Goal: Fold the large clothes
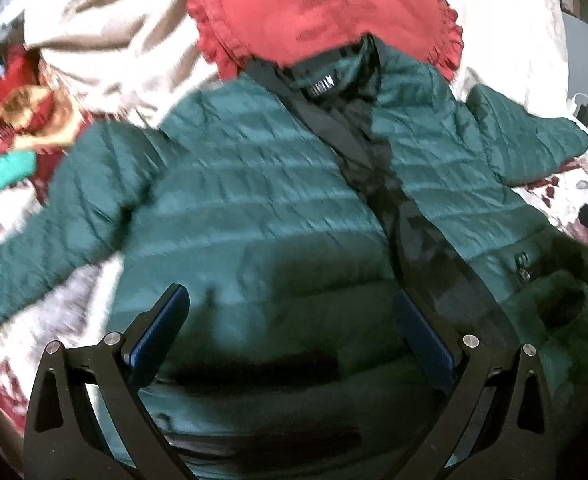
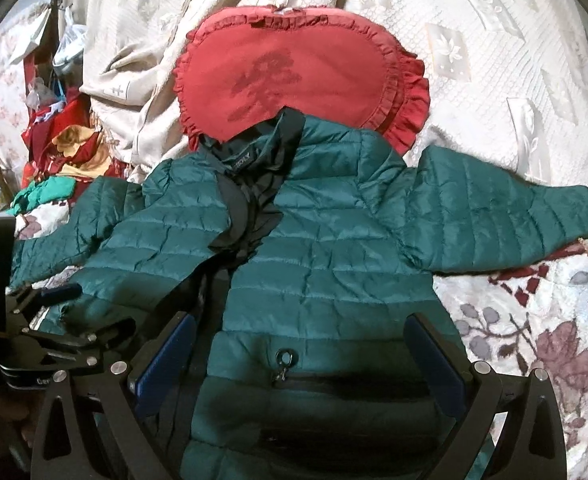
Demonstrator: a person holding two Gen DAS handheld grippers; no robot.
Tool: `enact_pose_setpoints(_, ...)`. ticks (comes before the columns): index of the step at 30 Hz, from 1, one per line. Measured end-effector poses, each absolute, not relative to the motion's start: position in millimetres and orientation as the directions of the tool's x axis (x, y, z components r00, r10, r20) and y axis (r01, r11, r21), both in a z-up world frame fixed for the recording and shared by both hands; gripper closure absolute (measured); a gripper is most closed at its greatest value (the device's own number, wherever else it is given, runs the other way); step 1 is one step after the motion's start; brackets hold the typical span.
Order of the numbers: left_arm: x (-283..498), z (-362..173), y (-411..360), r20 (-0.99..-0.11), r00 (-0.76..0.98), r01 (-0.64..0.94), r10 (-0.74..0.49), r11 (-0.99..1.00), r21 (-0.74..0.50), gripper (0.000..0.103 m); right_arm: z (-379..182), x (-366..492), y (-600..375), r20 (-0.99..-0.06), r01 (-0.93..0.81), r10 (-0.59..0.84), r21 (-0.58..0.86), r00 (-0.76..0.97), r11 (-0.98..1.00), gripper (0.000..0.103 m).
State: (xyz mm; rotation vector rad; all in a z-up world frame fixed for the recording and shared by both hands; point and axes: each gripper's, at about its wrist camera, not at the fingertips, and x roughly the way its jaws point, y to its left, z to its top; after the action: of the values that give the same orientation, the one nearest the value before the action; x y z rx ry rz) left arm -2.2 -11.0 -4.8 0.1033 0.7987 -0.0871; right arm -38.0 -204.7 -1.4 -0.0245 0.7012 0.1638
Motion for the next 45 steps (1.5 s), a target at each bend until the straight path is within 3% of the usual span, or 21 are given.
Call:
enact_pose_setpoints(6, 3, 33, 40, -0.658, 0.751, -0.004, 0.056, 0.997, 0.08, 0.0, -2, -47, -192, -0.661, -0.161, 0.061, -0.091, 0.748, 0.983, 0.0)
enact_pose_setpoints(12, 7, 49, 116, -0.662, 0.744, -0.052, 0.089, 0.996, 0.076, 0.0, 0, -44, -194, -0.656, -0.13, 0.036, -0.096, 0.753, 0.987, 0.0)
enact_pose_setpoints(17, -2, 18, 205, -0.675, 0.709, -0.178, 0.206, 0.978, 0.111, 0.0, -2, -41, -197, -0.669, -0.104, 0.017, -0.09, 0.743, 0.99, 0.0)
enact_pose_setpoints(23, -28, -52, 353, -0.753, 0.55, -0.557, 0.361, 0.831, -0.009, 0.001, -5, -36, -200, -0.686, -0.097, 0.04, -0.044, 0.726, 0.994, 0.0)
enact_pose_setpoints(28, -28, -85, 401, -0.783, 0.536, -0.64, 0.314, 0.756, -0.135, 0.0, -14, -27, -193, -0.712, -0.113, 0.054, -0.036, 0.7, 0.993, 0.0)
enact_pose_setpoints(33, 1, -85, 409, -0.771, 0.564, -0.629, 0.296, 0.759, -0.169, 0.0, -22, -22, -185, -0.73, -0.129, 0.045, -0.059, 0.682, 0.99, 0.0)
enact_pose_setpoints(35, 1, -80, 412, -0.753, 0.602, -0.625, 0.266, 0.744, -0.237, 0.001, -25, -21, -185, -0.736, -0.131, 0.042, -0.064, 0.676, 0.989, 0.0)
enact_pose_setpoints(37, -1, -75, 416, -0.695, 0.691, -0.582, 0.199, 0.723, -0.372, 0.014, -27, -21, -185, -0.739, -0.13, 0.041, -0.063, 0.673, 0.989, 0.0)
enact_pose_setpoints(39, 0, -74, 418, -0.667, 0.729, -0.558, 0.153, 0.696, -0.451, 0.014, -27, -20, -185, -0.739, -0.131, 0.043, -0.061, 0.672, 0.99, 0.0)
enact_pose_setpoints(45, 13, -78, 429, -0.661, 0.744, -0.553, 0.093, 0.641, -0.532, 0.014, -30, -19, -180, -0.747, -0.15, 0.047, -0.072, 0.664, 0.986, 0.0)
